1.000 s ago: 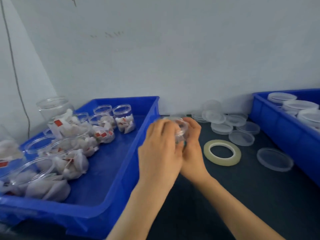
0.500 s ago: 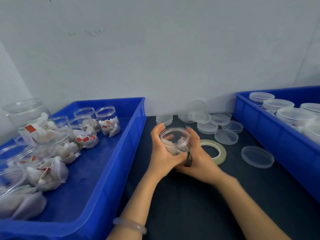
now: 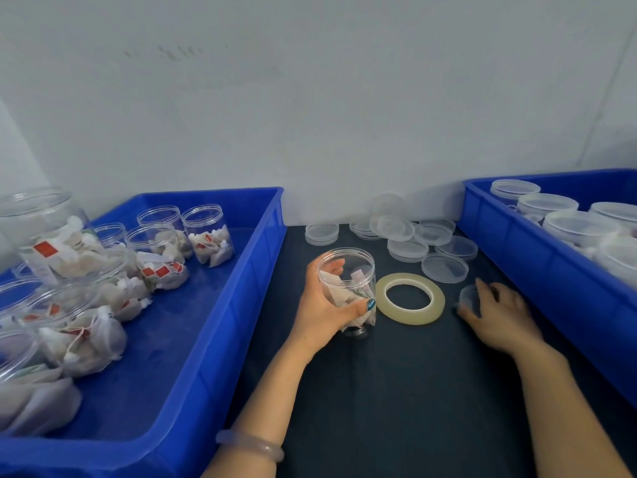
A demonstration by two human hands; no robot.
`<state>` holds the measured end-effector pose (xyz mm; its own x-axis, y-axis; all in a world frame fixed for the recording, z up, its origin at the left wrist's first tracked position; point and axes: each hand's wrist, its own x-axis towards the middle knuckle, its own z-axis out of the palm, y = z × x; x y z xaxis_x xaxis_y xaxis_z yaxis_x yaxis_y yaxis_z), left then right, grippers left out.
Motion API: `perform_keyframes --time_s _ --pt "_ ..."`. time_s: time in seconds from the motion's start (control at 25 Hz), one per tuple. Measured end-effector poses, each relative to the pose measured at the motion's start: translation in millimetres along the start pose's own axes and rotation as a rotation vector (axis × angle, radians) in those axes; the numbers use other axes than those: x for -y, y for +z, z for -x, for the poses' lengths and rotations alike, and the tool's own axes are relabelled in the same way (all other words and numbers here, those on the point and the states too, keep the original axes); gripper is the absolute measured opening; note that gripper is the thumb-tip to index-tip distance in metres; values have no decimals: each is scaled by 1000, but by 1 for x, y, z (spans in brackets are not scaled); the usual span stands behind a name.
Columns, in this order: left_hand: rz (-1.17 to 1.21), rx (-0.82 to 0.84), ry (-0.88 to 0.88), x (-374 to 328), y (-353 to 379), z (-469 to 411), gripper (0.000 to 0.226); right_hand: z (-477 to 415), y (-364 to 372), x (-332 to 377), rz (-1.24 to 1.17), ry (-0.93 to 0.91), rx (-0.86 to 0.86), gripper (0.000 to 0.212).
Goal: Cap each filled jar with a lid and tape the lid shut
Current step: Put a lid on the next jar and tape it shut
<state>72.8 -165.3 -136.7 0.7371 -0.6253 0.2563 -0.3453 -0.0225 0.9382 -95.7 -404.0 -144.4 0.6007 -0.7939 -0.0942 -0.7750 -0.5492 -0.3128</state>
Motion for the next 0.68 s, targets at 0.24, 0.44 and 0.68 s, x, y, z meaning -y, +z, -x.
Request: perform_keyframes --time_s 0.24,0.44,0.68 --pt "-6 -13 4 2 2 -1 86 28 -25 55 -807 -264 -506 74" --pt "-10 -35 -11 1 3 1 86 51 -41 144 -1405 -783 -18 61" --pt "-32 -31 -54 -1 3 2 81 39 -17 169 -1076 -715 -7 76"
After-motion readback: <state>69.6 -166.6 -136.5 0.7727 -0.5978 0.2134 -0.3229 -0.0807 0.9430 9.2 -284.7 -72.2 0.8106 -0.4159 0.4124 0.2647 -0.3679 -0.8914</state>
